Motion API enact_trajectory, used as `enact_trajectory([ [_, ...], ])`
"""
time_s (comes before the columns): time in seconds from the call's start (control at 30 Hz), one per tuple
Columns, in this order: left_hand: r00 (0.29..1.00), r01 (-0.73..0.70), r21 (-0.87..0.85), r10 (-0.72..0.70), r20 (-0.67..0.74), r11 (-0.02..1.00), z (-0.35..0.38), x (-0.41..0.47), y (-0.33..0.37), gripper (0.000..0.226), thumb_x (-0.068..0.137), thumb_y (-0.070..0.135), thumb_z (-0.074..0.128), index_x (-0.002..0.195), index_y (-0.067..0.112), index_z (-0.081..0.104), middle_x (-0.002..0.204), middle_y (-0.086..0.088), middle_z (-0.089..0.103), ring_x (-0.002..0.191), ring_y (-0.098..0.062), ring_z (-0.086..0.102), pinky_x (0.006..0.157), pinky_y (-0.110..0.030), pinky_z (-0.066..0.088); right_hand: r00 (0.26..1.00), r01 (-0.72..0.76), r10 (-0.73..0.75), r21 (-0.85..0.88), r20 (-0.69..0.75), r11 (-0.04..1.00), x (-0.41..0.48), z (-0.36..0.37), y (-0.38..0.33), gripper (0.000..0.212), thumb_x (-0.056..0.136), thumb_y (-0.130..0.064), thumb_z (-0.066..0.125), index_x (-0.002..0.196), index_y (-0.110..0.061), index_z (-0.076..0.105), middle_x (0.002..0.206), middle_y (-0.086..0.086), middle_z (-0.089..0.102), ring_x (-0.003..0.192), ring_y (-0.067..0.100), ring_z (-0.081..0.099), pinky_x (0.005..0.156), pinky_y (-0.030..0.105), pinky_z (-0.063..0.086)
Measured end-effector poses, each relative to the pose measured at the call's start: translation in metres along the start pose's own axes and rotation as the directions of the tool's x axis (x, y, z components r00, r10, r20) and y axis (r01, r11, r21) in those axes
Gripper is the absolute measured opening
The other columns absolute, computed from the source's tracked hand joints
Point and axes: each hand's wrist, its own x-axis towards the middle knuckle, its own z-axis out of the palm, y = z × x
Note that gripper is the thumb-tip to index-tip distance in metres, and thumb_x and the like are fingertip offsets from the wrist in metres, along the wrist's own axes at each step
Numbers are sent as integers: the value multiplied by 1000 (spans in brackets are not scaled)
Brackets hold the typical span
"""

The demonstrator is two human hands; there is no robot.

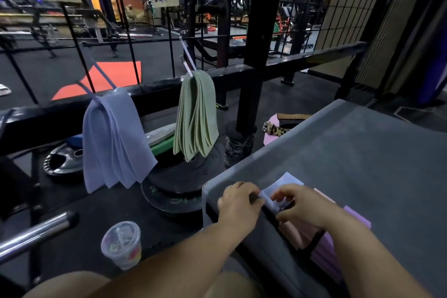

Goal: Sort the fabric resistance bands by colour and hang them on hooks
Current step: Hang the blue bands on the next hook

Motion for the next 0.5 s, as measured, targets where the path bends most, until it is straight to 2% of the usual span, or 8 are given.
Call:
enact_trajectory([
  [0.1, 1000, 29, -221, -28, 7, 975, -4, 5, 5, 7, 90, 30, 59, 91, 35, 55, 104, 10, 62, 103, -13, 57, 94, -33, 44, 997, 39, -28, 155, -71, 987, -1, -2, -3, 29, 73, -22, 82, 88, -41, 66, 104, -7, 63, 75, 0, 66, 75, 16, 51],
  [0.17, 999, 41, -388, -46, -6, 921, -10, 6, 12, 13, 92, 25, 59, 89, 36, 53, 99, 11, 62, 97, -10, 58, 84, -20, 45, 992, 83, -49, 298, -120, 951, -4, -4, -10, 28, 77, -14, 80, 92, -35, 70, 100, -3, 69, 73, -1, 66, 69, 14, 51],
  [0.2, 999, 40, -451, -52, -13, 892, -15, 6, 16, 14, 93, 24, 59, 89, 37, 54, 98, 12, 63, 96, -8, 58, 80, -16, 43, 986, 110, -58, 341, -157, 934, -5, -6, -13, 28, 77, -12, 81, 93, -33, 72, 96, -3, 71, 75, 2, 66, 72, 18, 52],
  [0.27, 998, 12, -529, -39, -40, 849, -26, 6, 23, 19, 93, 25, 60, 88, 43, 55, 99, 16, 63, 97, -4, 59, 81, -15, 44, 966, 157, -70, 351, -249, 923, -7, -11, -19, 25, 74, -15, 84, 90, -31, 73, 86, -10, 71, 73, 2, 63, 77, 30, 50],
  [0.3, 998, -18, -553, -19, -62, 833, -33, 5, 26, 20, 93, 26, 60, 89, 45, 55, 98, 19, 63, 96, 1, 59, 83, -14, 45, 953, 192, -89, 347, -290, 918, -8, -13, -23, 24, 73, -16, 85, 88, -31, 72, 82, -14, 69, 70, 0, 60, 76, 31, 47],
  [0.4, 994, -94, -608, 40, -102, 788, -54, 1, 37, 18, 94, 23, 60, 99, 41, 62, 100, 21, 65, 95, 9, 59, 79, -4, 44, 904, 310, -179, 307, -387, 900, -13, -22, -40, 28, 70, -18, 87, 79, -36, 67, 83, -23, 63, 77, -2, 56, 73, 23, 42],
  [0.5, 993, -120, -758, 72, -97, 641, -70, -7, 45, 20, 95, 15, 59, 102, 32, 67, 99, 15, 70, 94, 5, 64, 77, -10, 48, 854, 417, -267, 282, -446, 864, -22, -31, -62, 28, 57, -45, 86, 77, -51, 66, 99, -24, 60, 96, 0, 55, 77, 13, 43],
])
